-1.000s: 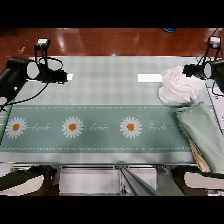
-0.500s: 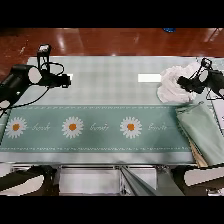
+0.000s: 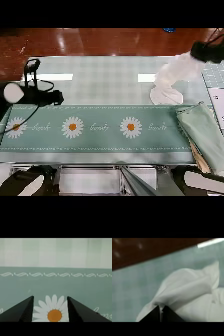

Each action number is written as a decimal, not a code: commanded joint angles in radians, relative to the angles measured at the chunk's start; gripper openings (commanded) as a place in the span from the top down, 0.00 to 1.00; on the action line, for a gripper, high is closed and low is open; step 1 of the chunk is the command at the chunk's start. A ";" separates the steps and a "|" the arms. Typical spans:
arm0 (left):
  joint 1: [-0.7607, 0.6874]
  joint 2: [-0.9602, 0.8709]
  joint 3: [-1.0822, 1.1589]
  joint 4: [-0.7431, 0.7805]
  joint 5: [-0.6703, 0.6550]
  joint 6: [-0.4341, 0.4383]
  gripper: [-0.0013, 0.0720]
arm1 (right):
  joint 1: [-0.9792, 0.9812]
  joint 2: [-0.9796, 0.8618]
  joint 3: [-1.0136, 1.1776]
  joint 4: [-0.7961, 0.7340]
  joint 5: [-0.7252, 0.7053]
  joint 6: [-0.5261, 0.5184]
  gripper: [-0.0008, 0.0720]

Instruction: Fold the shirts.

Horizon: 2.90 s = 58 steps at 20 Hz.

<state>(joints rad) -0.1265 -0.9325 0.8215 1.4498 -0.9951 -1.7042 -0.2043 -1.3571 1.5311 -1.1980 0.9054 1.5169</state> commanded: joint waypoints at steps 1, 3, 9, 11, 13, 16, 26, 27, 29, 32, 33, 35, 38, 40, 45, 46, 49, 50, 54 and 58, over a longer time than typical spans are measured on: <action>0.002 0.251 -0.201 -0.010 0.008 0.003 0.29 | 0.000 0.169 0.143 0.108 0.040 -0.091 0.96; 0.002 0.337 -0.251 -0.011 -0.018 0.010 0.29 | 0.000 0.225 0.211 0.159 0.048 -0.113 0.96; 0.002 0.375 -0.263 -0.134 -0.048 0.014 0.29 | 0.000 0.253 0.462 0.345 0.092 -0.160 0.96; 0.002 0.375 -0.263 -0.178 -0.027 0.021 0.29 | 0.000 0.251 0.537 0.380 0.074 -0.160 0.96; 0.002 0.375 -0.263 -0.200 -0.026 0.020 0.29 | 0.000 0.251 0.571 0.484 0.067 -0.175 0.96; 0.002 0.375 -0.263 -0.206 -0.026 0.020 0.29 | 0.001 0.251 0.571 0.624 0.091 -0.228 0.96; 0.002 0.372 -0.263 -0.224 0.023 0.019 0.29 | 0.456 0.231 0.398 0.540 0.265 -0.262 0.96; 0.002 0.372 -0.263 -0.224 0.027 0.020 0.29 | 0.512 0.220 0.378 0.479 0.259 -0.256 0.96; 0.002 0.372 -0.263 -0.223 0.027 0.020 0.29 | 0.594 0.191 0.330 0.397 0.259 -0.223 0.96; 0.003 0.372 -0.263 -0.201 0.027 0.020 0.29 | 0.648 0.167 0.174 0.286 0.255 -0.176 0.96; 0.003 0.372 -0.263 -0.193 0.026 0.020 0.29 | 0.656 0.167 0.093 0.255 0.246 -0.161 0.96; 0.003 0.372 -0.263 -0.194 0.027 0.020 0.29 | 0.657 0.167 -0.118 0.256 0.212 -0.148 0.96; 0.003 0.372 -0.263 -0.194 0.027 0.020 0.29 | 0.657 0.166 -0.417 0.292 0.093 -0.149 0.96; 0.003 0.371 -0.263 -0.194 0.027 0.020 0.29 | 0.657 0.146 -0.539 0.336 0.032 -0.149 0.96; 0.003 0.371 -0.263 -0.193 0.027 0.020 0.29 | 0.657 0.048 -0.564 0.455 0.004 -0.172 0.61; 0.003 0.371 -0.263 -0.193 0.027 0.020 0.29 | 0.653 0.047 -0.555 0.457 0.000 -0.172 0.44; 0.003 0.371 -0.263 -0.193 0.027 0.020 0.29 | 0.577 0.064 -0.458 0.428 0.101 -0.172 0.44; 0.003 0.371 -0.263 -0.193 0.026 0.021 0.29 | 0.526 0.084 -0.424 0.423 0.132 -0.172 0.44; 0.003 0.371 -0.264 -0.174 0.026 0.020 0.29 | 0.208 0.250 -0.375 0.354 0.191 -0.167 0.44; 0.016 0.369 -0.313 -0.129 0.023 -0.064 0.29 | -0.117 0.399 -0.526 0.180 0.270 -0.141 0.44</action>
<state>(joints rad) -0.1188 -0.5613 0.5381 1.2942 -0.9688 -1.7046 -0.1154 -1.0542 1.0851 -0.9142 1.1149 1.3621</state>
